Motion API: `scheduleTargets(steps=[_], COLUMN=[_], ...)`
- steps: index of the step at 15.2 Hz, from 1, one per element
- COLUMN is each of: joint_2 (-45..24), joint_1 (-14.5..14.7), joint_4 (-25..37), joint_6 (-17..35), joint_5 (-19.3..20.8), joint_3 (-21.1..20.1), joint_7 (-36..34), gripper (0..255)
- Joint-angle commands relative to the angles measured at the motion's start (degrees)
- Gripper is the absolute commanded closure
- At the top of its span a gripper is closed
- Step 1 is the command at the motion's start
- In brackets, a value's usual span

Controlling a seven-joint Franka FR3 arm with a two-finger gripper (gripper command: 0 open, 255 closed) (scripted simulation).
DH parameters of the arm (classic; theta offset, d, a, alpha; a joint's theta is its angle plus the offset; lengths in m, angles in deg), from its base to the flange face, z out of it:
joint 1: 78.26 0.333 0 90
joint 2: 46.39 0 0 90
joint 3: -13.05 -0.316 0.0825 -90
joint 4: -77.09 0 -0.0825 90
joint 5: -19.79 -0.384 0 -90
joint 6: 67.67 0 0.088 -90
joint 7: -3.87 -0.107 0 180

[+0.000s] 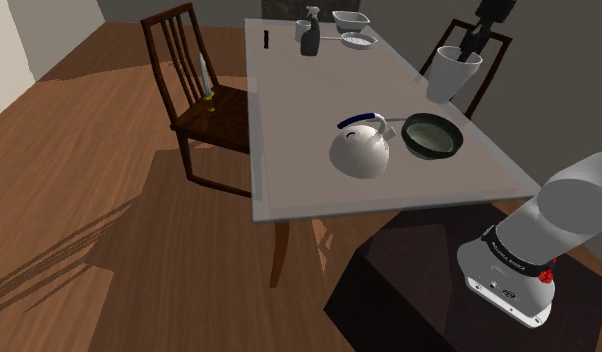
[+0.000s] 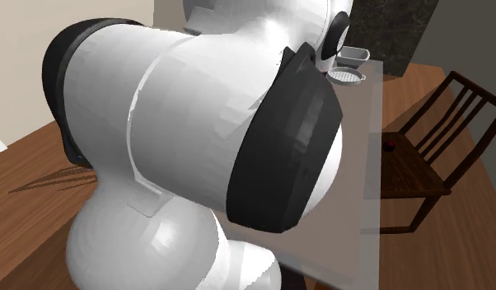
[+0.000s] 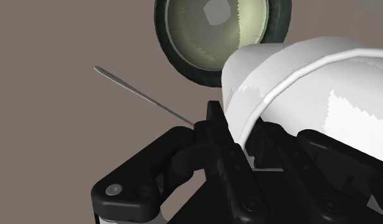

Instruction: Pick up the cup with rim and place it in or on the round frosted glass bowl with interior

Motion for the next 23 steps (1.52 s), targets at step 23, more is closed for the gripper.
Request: scheduleTargets(steps=[23], joint_2=[-0.55], joint_1=[-1.82], joint_4=[-14.64], joint_6=[15.01], joint_5=[0.74], joint_3=[3.4], joint_7=[4.9], gripper=[255])
